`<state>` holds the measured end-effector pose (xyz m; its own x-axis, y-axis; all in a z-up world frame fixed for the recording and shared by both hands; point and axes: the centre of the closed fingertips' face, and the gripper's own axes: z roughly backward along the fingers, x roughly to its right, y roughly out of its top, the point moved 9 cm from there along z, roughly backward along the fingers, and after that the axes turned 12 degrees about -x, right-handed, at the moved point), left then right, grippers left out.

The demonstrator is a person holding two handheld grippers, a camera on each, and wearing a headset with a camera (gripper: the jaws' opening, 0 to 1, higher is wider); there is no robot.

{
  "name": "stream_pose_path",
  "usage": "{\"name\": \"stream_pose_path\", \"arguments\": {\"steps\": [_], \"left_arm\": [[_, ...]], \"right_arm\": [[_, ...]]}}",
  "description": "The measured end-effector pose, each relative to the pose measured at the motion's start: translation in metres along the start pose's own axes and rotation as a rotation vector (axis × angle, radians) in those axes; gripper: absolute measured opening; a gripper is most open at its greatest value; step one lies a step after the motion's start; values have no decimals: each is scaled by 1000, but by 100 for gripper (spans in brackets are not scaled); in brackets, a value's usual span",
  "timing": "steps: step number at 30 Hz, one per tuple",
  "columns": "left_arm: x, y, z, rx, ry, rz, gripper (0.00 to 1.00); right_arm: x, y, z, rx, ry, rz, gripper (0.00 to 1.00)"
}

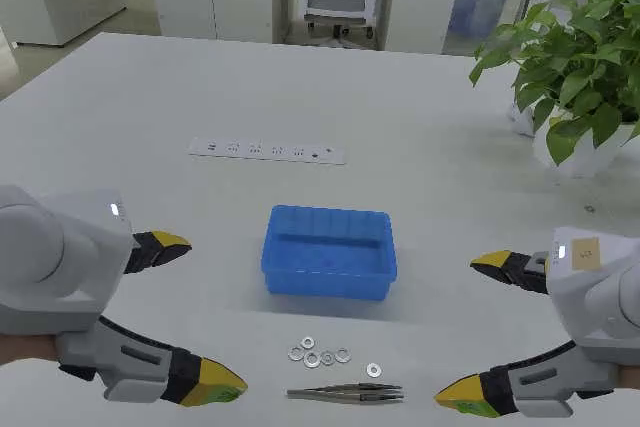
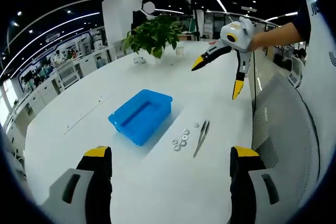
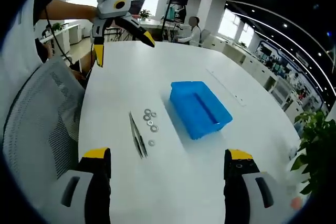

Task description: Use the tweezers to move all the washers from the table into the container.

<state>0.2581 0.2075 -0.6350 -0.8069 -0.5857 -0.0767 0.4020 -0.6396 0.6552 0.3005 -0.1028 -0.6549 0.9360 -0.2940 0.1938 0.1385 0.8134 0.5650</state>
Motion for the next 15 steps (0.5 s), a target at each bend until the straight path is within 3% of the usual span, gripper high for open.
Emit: {"name": "stream_pose_path", "arguments": {"steps": [15], "left_arm": [[0, 4, 0, 11, -9, 2, 99]], "right_arm": [[-1, -2, 2, -4, -8, -5, 88]]}}
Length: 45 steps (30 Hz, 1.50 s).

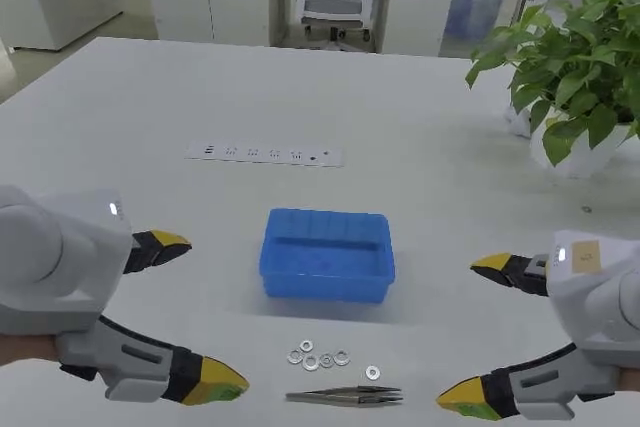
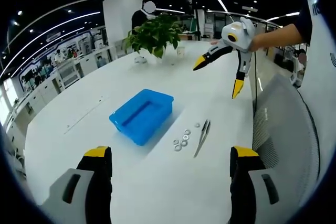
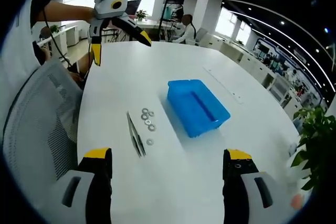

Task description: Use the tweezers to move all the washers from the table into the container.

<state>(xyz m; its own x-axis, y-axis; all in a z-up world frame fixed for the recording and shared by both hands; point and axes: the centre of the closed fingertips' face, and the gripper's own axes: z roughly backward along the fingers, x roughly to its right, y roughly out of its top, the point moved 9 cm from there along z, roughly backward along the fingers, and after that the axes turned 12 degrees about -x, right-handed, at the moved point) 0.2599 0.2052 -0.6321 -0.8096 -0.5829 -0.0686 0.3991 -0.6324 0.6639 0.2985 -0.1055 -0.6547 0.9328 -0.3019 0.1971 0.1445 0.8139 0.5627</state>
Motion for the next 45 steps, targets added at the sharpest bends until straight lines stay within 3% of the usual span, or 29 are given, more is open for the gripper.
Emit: {"name": "stream_pose_path", "arguments": {"steps": [6, 13, 19, 27, 30, 45], "left_arm": [[1, -1, -1, -10, -12, -4, 98], [-5, -1, 6, 4, 9, -1, 99], [-10, -2, 7, -11, 25, -8, 99], [-7, 0, 4, -3, 17, -23, 99], [-7, -1, 3, -23, 15, -48, 99], [-10, -4, 6, -18, 15, -32, 99]], "right_arm": [[-1, -1, 1, 3, 1, -5, 87], [5, -1, 6, 15, -11, -14, 87], [7, -1, 7, 11, -19, -10, 87], [10, 1, 9, 30, -45, -25, 89], [10, 1, 10, 41, -37, -34, 90], [9, 1, 6, 16, -33, -14, 91]]}}
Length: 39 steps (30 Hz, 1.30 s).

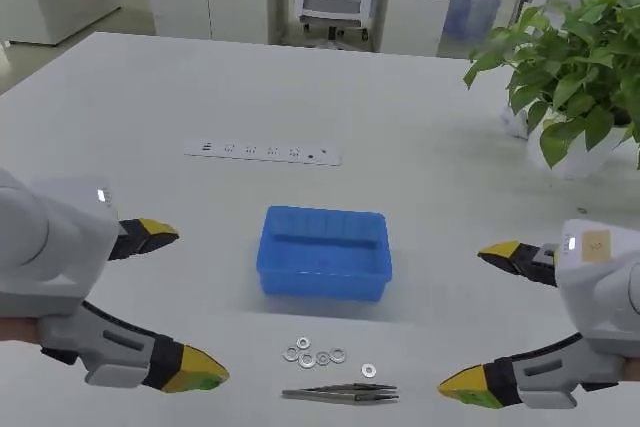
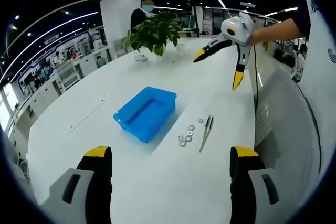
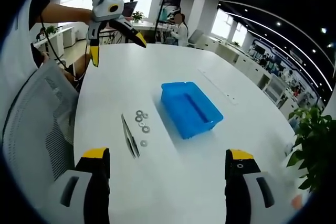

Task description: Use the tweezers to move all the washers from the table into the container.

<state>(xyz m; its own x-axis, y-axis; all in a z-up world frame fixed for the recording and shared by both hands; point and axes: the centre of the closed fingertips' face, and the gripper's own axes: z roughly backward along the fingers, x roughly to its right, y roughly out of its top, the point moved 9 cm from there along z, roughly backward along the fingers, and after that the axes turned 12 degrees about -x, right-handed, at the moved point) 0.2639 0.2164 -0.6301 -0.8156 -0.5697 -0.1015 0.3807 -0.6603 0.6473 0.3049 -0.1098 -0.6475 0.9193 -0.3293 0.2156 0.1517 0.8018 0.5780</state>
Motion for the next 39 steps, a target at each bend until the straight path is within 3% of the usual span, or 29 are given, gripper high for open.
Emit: {"name": "stream_pose_path", "arguments": {"steps": [26, 39], "left_arm": [[4, -6, -9, -22, -12, 4, 99], [17, -10, -26, -42, -84, -3, 96]], "right_arm": [[-1, -5, -5, -27, 30, 4, 89], [-6, -7, -14, -33, 52, 3, 85]]}}
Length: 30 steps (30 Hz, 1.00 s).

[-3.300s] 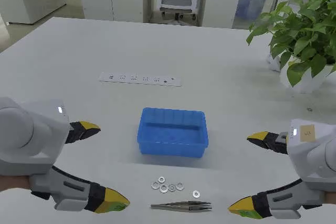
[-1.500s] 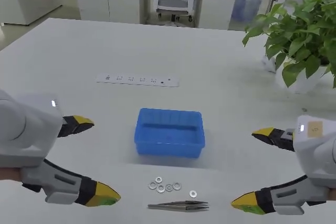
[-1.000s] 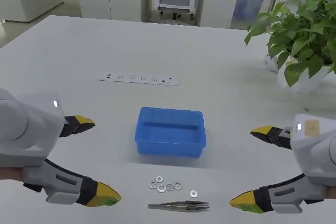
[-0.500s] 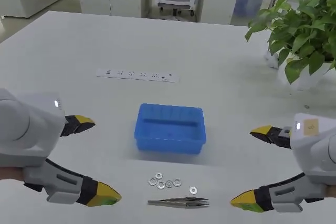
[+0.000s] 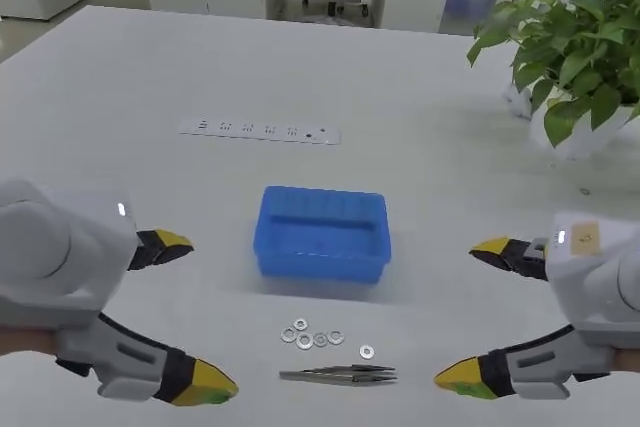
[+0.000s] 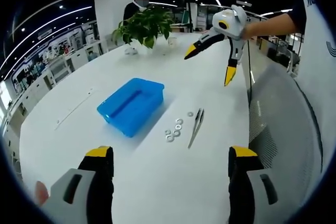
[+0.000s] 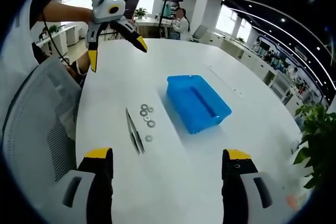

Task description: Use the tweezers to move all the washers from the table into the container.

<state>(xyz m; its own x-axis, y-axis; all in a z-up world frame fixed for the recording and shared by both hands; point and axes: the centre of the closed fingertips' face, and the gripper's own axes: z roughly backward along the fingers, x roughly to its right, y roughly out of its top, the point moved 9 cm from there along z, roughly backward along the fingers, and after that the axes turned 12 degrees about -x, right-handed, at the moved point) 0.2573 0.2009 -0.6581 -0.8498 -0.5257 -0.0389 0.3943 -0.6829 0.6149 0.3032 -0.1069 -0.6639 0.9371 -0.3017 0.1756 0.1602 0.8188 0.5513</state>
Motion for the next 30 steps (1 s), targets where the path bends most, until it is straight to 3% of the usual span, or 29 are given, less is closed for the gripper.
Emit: {"name": "stream_pose_path", "arguments": {"steps": [3, 8, 15, 22, 30], "left_arm": [[5, 4, -4, 51, -29, 38, 91], [10, 2, -11, 57, 1, 20, 88], [11, -4, -20, 47, 20, 39, 84], [16, -5, -36, 16, -30, 2, 71], [24, -6, -61, -33, -87, -31, 66]], "right_arm": [[-3, -1, -5, -8, 13, 1, 81], [-5, -2, -10, -13, 16, 12, 75], [-9, -2, -21, -7, 39, -1, 72], [-21, -1, -32, 7, 66, 4, 66], [-36, 7, -52, 14, 129, 18, 59]]}}
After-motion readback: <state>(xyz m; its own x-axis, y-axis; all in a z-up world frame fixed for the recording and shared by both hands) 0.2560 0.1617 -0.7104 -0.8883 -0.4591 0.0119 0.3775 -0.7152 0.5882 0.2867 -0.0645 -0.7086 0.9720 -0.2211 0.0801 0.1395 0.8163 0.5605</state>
